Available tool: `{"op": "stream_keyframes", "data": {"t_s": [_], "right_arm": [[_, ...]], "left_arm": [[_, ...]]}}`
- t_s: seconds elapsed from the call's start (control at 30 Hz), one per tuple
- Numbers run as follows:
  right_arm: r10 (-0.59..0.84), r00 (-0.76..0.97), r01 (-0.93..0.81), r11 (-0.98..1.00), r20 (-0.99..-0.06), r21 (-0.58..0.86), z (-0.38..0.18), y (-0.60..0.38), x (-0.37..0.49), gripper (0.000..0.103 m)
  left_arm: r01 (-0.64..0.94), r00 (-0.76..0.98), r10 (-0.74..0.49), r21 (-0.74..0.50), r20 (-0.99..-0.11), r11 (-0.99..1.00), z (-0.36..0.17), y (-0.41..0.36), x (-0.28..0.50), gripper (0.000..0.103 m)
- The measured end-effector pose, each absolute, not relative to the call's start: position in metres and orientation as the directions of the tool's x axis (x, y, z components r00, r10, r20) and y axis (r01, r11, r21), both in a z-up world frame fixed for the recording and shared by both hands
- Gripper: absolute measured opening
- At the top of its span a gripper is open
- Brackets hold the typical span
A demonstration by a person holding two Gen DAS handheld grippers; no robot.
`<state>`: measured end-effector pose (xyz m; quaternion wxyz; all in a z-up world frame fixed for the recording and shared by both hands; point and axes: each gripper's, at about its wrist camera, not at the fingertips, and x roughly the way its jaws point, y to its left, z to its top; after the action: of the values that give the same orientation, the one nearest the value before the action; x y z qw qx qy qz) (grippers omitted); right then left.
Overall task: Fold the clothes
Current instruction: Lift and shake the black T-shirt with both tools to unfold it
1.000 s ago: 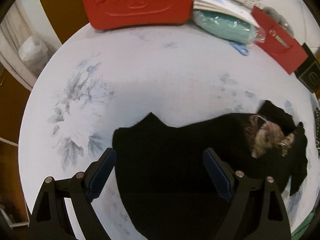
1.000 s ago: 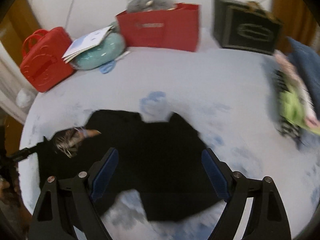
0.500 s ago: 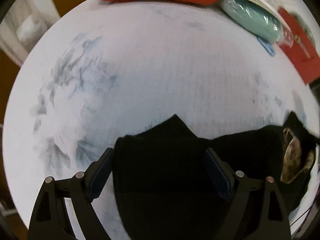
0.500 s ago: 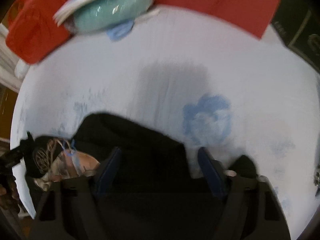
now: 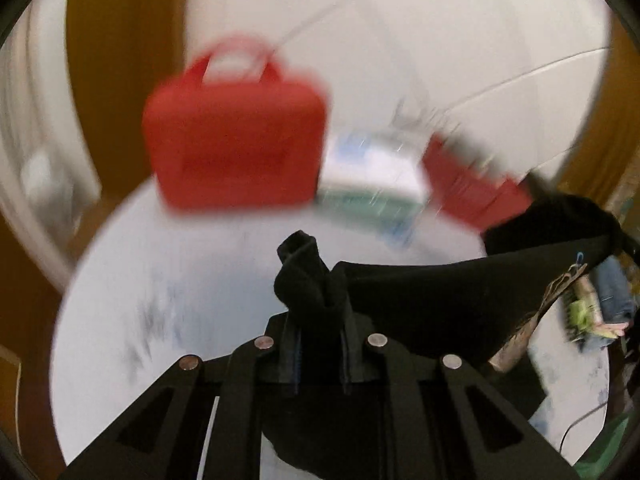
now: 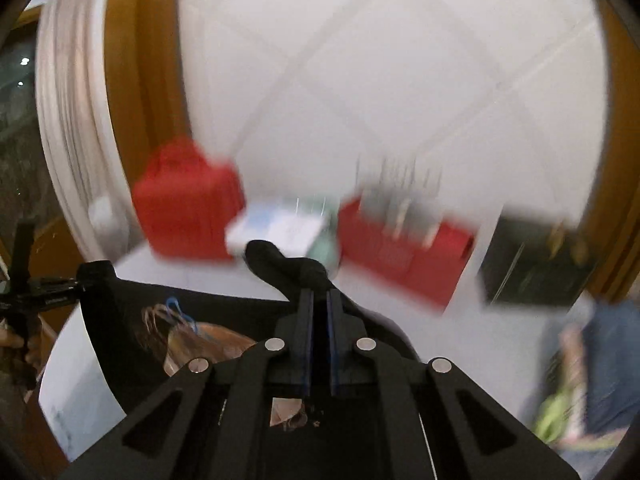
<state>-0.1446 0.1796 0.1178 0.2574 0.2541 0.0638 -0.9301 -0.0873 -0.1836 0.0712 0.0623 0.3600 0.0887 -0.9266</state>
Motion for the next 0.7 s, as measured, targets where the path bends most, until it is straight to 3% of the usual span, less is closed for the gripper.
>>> {"op": "stream_keyframes", "data": {"t_s": [0.03,0.1,0.13,0.23,0.47,0.7], "right_arm": [[-0.435,-0.762,0.499,-0.867,-0.480,-0.007,0.129,0.181,-0.148,0.005],[-0.405,-0.806,0.467,-0.883,-0.433,-0.043,0.148,0.183,-0.157,0.007],[-0.372,-0.821,0.435,-0.899,-0.434,-0.052,0.148,0.180,-0.172,0.012],[-0.268,-0.813,0.333,-0.942,-0.517,-0.034,0.127,0.180,-0.212,0.078],[-0.218,-0.684,0.249,-0.967,-0.696,0.058,0.047,0.235,-0.199,0.079],[-0.178,-0.504,0.150,-0.982,-0.845,0.117,-0.047,0.289,-0.146,0.082]], "left_arm": [[0.179,-0.754,-0.071,-0.101,-0.653,-0.979,0.083,-0.182,-0.096,0.021],[0.191,-0.777,-0.114,-0.059,-0.619,-0.980,0.101,-0.179,-0.130,0.053],[0.221,-0.768,-0.153,-0.034,-0.622,-0.975,0.102,-0.180,-0.146,0.084],[0.244,-0.680,-0.173,0.002,-0.712,-0.970,0.082,-0.181,-0.184,0.086],[0.240,-0.461,-0.082,-0.036,-0.884,-0.970,-0.028,-0.176,-0.145,0.086],[0.222,-0.326,0.022,-0.099,-0.945,-0.970,-0.108,-0.151,-0.100,0.086]]}}
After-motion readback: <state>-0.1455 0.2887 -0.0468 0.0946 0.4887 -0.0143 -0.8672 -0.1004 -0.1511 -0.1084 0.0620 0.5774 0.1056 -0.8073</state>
